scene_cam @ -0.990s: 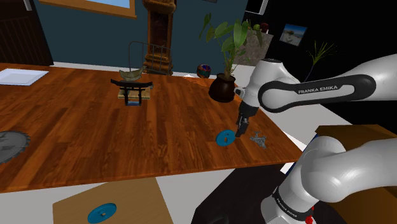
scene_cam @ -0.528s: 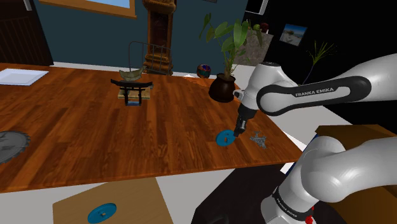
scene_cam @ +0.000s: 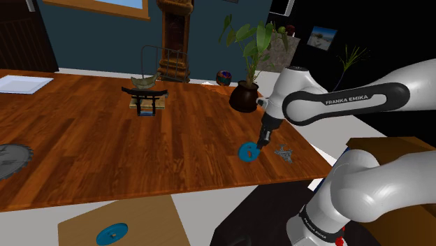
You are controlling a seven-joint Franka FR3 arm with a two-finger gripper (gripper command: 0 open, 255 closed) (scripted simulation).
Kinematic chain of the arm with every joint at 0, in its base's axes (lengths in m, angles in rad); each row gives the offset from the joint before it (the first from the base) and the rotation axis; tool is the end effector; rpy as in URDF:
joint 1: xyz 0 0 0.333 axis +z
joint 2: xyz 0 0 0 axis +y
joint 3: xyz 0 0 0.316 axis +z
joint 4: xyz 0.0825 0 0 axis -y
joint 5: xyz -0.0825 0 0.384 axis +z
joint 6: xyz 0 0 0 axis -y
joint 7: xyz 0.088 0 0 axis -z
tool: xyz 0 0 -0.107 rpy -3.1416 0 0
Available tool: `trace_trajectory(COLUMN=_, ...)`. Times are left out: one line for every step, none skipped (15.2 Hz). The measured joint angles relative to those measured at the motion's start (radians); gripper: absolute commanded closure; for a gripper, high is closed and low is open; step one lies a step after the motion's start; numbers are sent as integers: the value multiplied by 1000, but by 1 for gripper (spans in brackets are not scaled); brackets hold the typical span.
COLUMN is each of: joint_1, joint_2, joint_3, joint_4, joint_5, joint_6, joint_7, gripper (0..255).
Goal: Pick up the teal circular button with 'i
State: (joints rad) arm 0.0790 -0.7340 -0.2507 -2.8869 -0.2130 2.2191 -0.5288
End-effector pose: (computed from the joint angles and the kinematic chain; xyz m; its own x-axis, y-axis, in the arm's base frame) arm 0.3084 -0.0476 0.3737 0.8566 0.5139 0.0467 0.5125 -0.8578 0.0387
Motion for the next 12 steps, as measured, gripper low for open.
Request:
trace_trajectory(joint_1=0, joint_2=-8, joint_3=1, joint_4=7, joint_5=1, joint_6=-15, joint_7=-1, gripper=255)
trace_trajectory(joint_1=1, joint_2=-15, joint_3=4, joint_4=14, joint_5=4, joint_6=-29, joint_7=-1, gripper=255)
trace_trajectory(joint_1=2, joint_2=-26, joint_3=6, joint_4=24, joint_5=6, joint_6=-49, joint_7=-2, gripper=255)
trace_trajectory(joint_1=4, joint_2=-32, joint_3=10, joint_4=31, joint_5=10, joint_6=-63, joint_7=0, gripper=255)
trace_trajectory(joint_1=4, joint_2=-40, joint_3=13, joint_4=43, joint_5=12, joint_6=-83, joint_7=-1, gripper=255)
trace_trajectory(joint_1=6, joint_2=-49, joint_3=17, joint_4=55, joint_5=16, joint_6=-104, joint_7=0, gripper=255)
trace_trajectory(joint_1=6, joint_2=-56, joint_3=18, joint_4=65, joint_5=17, joint_6=-120, joint_7=-2, gripper=255)
trace_trajectory(joint_1=6, joint_2=-62, joint_3=20, joint_4=75, joint_5=19, joint_6=-137, joint_7=-3, gripper=255)
trace_trajectory(joint_1=7, joint_2=-68, joint_3=21, joint_4=86, joint_5=21, joint_6=-153, joint_7=-4, gripper=255)
trace_trajectory(joint_1=9, joint_2=-69, joint_3=24, joint_4=98, joint_5=24, joint_6=-166, joint_7=-3, gripper=255)
trace_trajectory(joint_1=9, joint_2=-76, joint_3=26, joint_4=108, joint_5=26, joint_6=-184, joint_7=-4, gripper=255)
trace_trajectory(joint_1=10, joint_2=-79, joint_3=28, joint_4=119, joint_5=28, joint_6=-197, joint_7=-4, gripper=255)
